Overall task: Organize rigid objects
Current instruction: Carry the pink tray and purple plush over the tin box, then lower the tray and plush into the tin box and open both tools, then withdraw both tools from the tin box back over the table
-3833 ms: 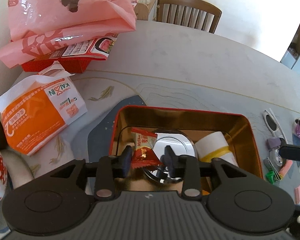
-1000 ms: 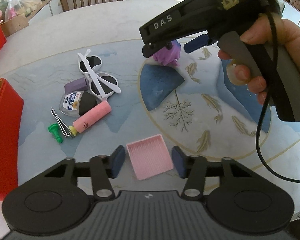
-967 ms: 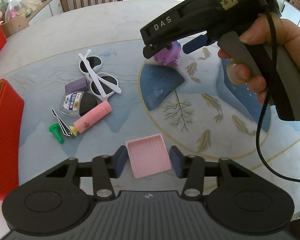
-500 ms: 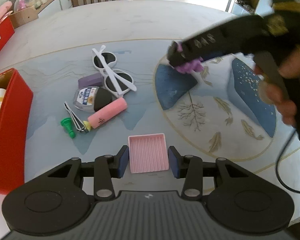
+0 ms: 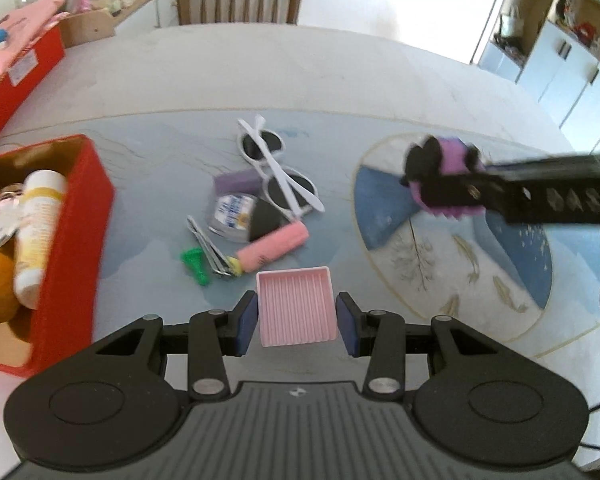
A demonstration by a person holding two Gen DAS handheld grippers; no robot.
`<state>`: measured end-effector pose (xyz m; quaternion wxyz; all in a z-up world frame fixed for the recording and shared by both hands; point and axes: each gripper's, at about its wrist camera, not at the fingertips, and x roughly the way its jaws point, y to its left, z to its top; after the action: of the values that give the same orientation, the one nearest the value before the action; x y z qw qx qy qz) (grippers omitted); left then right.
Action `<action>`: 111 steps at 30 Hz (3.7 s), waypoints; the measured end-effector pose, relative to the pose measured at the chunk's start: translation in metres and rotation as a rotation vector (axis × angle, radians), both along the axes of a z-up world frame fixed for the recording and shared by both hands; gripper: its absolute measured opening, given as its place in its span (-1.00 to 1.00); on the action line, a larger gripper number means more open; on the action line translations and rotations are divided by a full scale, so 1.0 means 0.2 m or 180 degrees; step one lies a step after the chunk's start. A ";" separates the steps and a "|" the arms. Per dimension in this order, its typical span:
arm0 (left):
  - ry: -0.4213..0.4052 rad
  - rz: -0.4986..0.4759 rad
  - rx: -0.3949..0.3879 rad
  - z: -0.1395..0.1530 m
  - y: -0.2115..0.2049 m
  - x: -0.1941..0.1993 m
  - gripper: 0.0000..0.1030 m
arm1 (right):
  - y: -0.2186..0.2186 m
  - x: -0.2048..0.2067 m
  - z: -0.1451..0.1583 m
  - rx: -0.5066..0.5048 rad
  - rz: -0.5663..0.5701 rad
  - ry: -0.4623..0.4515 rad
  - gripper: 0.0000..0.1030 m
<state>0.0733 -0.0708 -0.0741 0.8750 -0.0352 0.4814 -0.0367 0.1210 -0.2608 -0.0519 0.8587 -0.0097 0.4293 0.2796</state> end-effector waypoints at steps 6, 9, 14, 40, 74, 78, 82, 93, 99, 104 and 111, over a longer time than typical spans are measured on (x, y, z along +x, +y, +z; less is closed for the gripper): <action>-0.0105 0.0202 -0.0071 0.13 0.17 -0.03 -0.19 | 0.05 -0.09 0.10 0.0076 0.0063 -0.0066 -0.10; -0.0167 0.0281 -0.0065 0.18 0.26 -0.06 -0.19 | 0.08 -0.13 0.14 0.0146 0.0071 -0.0085 -0.10; -0.0246 0.0396 -0.0083 0.24 0.43 -0.11 -0.19 | 0.20 -0.16 0.18 0.0251 0.0158 -0.0095 -0.10; -0.0332 0.0619 0.0055 0.24 1.21 0.10 -0.18 | 1.18 -0.21 0.20 0.0032 0.0996 -0.0203 -0.10; -0.0075 0.0464 -0.0041 -0.02 1.40 0.36 -0.20 | 1.49 -0.21 0.01 -0.0598 0.1116 -0.0405 0.01; -0.0058 0.0479 -0.0061 -0.03 1.40 0.36 -0.19 | 1.42 -0.19 0.03 -0.0489 0.0997 -0.0315 0.01; -0.0061 0.0468 -0.0075 -0.02 1.39 0.34 0.01 | 1.34 -0.18 0.06 -0.0388 0.0878 -0.0272 0.03; -0.0150 0.0583 0.0027 0.06 1.33 0.23 0.19 | 1.09 -0.16 0.12 -0.0159 0.0550 -0.0233 0.19; -0.0296 0.0700 0.0141 0.16 1.27 0.14 0.31 | 0.93 -0.18 0.16 -0.0035 0.0457 -0.0254 0.26; -0.0391 0.0750 0.0160 0.23 1.20 0.07 0.34 | 0.79 -0.19 0.18 0.0056 0.0400 -0.0257 0.35; -0.0538 0.0718 0.0199 0.31 1.00 -0.02 0.38 | 0.56 -0.20 0.18 0.0169 0.0281 -0.0230 0.57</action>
<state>0.0694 0.1283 -0.0117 0.9117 -0.0585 0.3999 0.0742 0.0815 -0.1488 -0.0153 0.8604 -0.0160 0.3896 0.3280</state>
